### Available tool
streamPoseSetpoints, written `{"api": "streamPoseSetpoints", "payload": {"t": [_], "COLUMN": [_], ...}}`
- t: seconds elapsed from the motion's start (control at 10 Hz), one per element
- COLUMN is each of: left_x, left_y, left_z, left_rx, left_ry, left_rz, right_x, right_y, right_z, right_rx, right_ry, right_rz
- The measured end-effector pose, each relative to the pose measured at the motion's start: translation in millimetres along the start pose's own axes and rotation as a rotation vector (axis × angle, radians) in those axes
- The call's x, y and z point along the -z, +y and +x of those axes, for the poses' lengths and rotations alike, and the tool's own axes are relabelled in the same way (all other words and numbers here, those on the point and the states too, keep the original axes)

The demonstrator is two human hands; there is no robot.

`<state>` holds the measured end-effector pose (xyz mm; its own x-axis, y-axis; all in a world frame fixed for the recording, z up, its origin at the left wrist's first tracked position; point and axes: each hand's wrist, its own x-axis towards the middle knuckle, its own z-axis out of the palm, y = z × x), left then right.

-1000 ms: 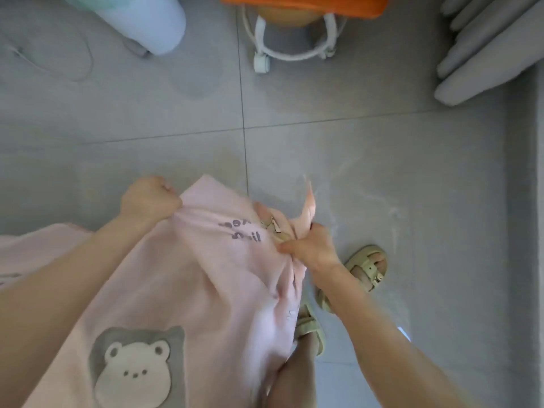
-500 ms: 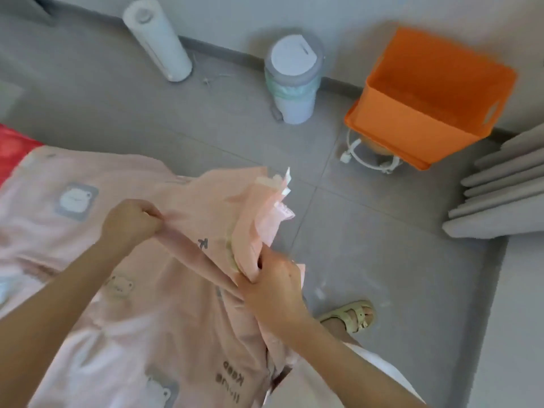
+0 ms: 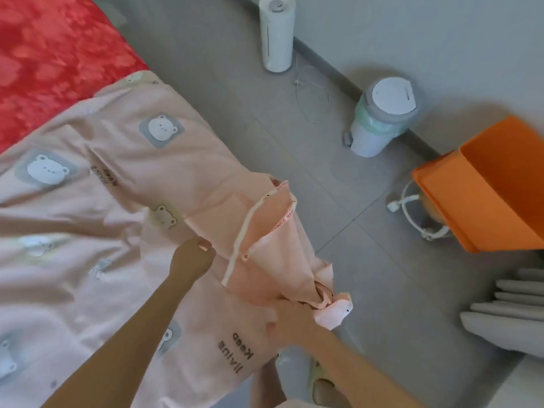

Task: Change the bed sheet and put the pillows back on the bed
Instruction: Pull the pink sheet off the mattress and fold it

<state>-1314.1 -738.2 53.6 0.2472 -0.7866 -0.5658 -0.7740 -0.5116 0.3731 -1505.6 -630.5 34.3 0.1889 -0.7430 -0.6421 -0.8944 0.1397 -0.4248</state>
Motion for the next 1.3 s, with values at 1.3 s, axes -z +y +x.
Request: {"api": "streamPoseSetpoints", "payload": {"t": [1.3], "left_x": [-93], "left_y": [-37], "left_z": [-8], "left_rx": [0.625], "left_ry": [-0.134], "left_rz": [-1.099], "right_x": [48], "right_y": [-8], "right_z": [57], "right_rx": [-0.028], "right_ry": [0.517], "right_rz": [0.410]}}
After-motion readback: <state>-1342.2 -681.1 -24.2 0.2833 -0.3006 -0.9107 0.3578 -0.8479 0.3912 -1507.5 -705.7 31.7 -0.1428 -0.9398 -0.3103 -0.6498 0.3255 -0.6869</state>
